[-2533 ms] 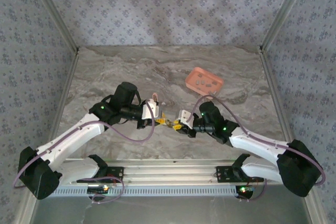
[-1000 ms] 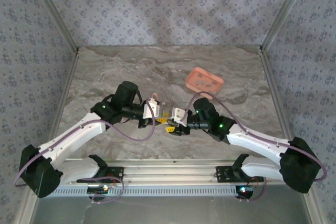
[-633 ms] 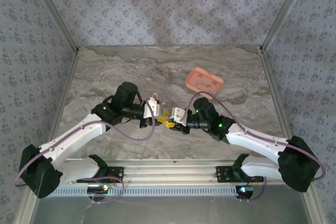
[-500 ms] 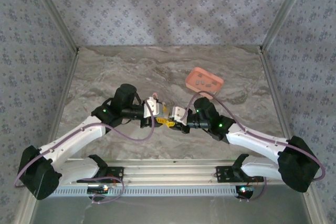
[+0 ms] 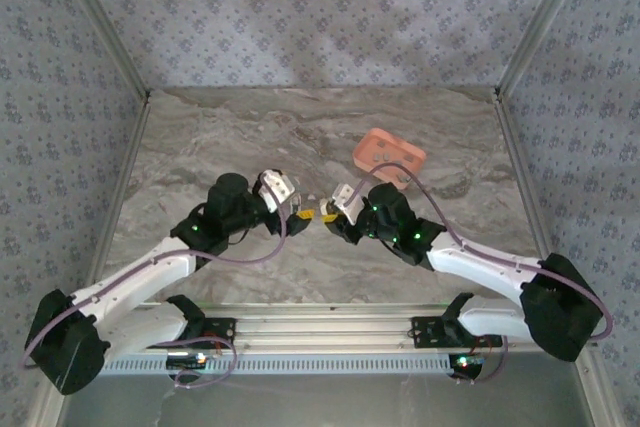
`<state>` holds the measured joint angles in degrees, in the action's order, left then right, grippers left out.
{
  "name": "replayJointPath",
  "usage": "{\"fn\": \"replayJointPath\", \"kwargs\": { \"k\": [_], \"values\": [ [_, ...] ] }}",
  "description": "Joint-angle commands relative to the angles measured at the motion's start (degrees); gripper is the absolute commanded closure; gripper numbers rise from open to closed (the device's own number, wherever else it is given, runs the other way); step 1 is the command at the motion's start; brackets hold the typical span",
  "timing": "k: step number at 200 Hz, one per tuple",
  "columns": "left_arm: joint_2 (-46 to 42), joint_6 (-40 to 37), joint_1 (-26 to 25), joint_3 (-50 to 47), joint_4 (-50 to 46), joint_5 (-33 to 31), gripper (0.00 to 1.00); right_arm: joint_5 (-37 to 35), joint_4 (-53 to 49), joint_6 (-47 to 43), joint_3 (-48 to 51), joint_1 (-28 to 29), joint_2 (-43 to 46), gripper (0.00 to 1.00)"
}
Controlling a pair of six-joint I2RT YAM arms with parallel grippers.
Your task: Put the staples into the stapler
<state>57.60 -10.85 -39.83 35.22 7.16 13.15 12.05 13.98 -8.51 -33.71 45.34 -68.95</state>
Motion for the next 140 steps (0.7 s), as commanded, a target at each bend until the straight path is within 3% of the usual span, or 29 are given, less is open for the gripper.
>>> {"fn": "replayJointPath", "kwargs": {
  "k": [1,23,59,140],
  "values": [
    [-2.3,7.4,0.3,-3.0,7.2,-10.1,0.04,-7.7,-3.2,9.5,-3.7,-0.7,-1.5,0.82],
    [-3.7,10.7,0.2,-5.4,9.4,-15.4,0.02,-8.9,-4.8,12.5,-5.4,-0.8,-3.6,0.83],
    [-4.1,16.3,0.6,-6.5,5.1,-27.9,0.01,-13.9,-8.1,22.4,-8.8,-0.8,-7.3,0.84],
    [-2.2,22.5,1.7,-8.5,4.3,-33.1,0.01,-24.5,-15.0,37.8,-17.7,-0.2,-19.8,0.84]
  ]
}}
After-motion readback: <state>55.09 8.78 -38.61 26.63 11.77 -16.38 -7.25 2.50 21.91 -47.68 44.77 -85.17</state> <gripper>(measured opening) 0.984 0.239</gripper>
